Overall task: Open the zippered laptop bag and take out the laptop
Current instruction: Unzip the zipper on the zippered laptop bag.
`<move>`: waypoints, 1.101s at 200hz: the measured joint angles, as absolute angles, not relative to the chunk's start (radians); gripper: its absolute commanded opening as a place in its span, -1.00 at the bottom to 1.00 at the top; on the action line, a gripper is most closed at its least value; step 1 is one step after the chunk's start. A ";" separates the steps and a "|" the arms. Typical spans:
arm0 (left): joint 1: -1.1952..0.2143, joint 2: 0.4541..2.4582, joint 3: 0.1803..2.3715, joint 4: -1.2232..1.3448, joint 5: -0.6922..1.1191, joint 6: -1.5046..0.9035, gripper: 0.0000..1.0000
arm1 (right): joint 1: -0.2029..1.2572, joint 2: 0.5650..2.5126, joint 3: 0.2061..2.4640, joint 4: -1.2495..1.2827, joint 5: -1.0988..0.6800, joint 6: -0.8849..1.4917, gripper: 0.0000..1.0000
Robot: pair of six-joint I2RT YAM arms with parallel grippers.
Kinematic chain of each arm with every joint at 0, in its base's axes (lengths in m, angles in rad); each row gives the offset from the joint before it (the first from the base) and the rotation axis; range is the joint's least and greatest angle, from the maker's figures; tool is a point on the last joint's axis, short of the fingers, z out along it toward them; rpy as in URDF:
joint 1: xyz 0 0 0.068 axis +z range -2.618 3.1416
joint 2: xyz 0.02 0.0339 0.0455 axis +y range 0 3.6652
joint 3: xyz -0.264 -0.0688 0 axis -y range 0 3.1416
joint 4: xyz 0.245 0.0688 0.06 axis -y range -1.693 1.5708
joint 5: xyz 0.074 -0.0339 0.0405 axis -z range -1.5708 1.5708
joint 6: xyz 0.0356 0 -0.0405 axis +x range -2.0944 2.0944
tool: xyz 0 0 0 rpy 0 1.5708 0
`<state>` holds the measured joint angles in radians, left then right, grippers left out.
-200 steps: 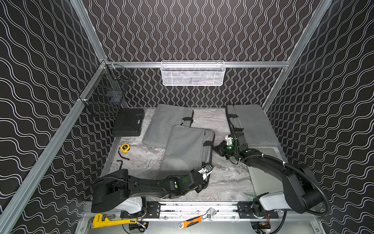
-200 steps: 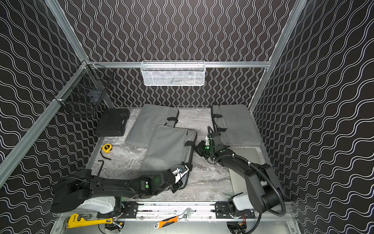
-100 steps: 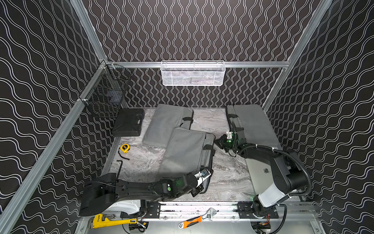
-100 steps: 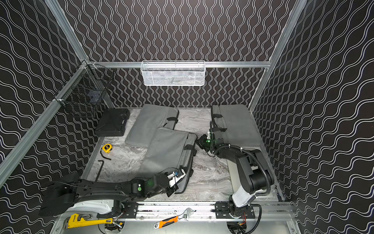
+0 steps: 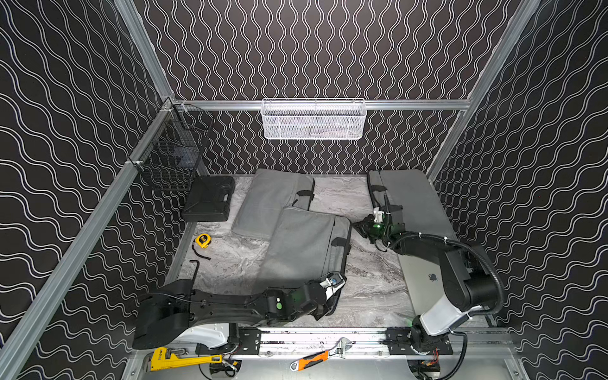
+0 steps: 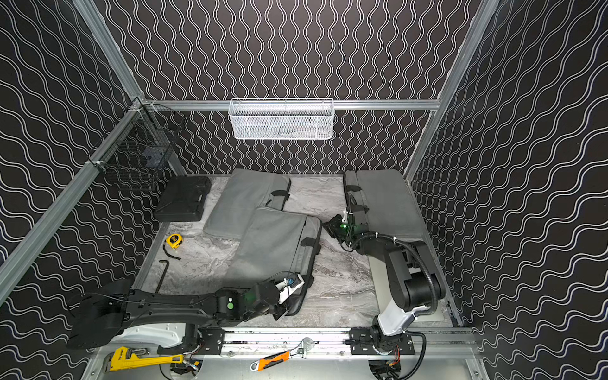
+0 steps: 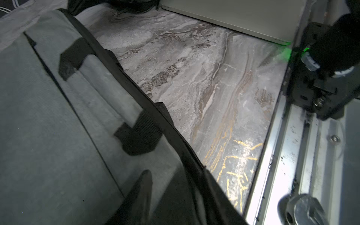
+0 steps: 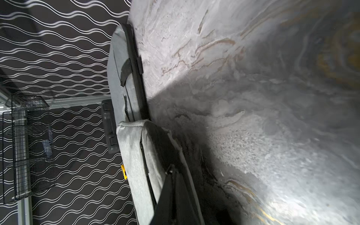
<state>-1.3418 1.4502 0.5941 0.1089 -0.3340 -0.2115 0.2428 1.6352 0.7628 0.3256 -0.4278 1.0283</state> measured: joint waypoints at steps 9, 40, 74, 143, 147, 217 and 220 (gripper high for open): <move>-1.339 1.471 0.634 0.091 -0.363 -0.233 0.31 | 0.248 1.612 0.745 0.331 -0.426 1.028 -1.00; -1.306 1.552 0.772 0.039 -0.414 -0.286 0.42 | 0.255 1.533 0.696 0.336 -0.418 1.030 -1.00; -1.224 1.668 0.907 0.017 -0.418 -0.311 0.44 | 0.271 1.464 0.667 0.334 -0.416 1.037 -1.00; -1.049 1.886 1.065 0.006 -0.247 -0.333 0.44 | 0.308 1.354 0.620 0.293 -0.404 1.055 -1.00; -1.047 1.893 1.069 0.006 -0.239 -0.333 0.44 | 0.309 1.349 0.616 0.293 -0.403 1.055 -1.00; -1.041 1.943 1.082 0.016 -0.168 -0.323 -0.83 | 0.315 1.321 0.591 0.264 -0.392 1.057 -1.00; -1.041 1.938 1.078 0.018 -0.168 -0.318 -0.90 | 0.315 1.321 0.591 0.262 -0.390 1.057 -1.00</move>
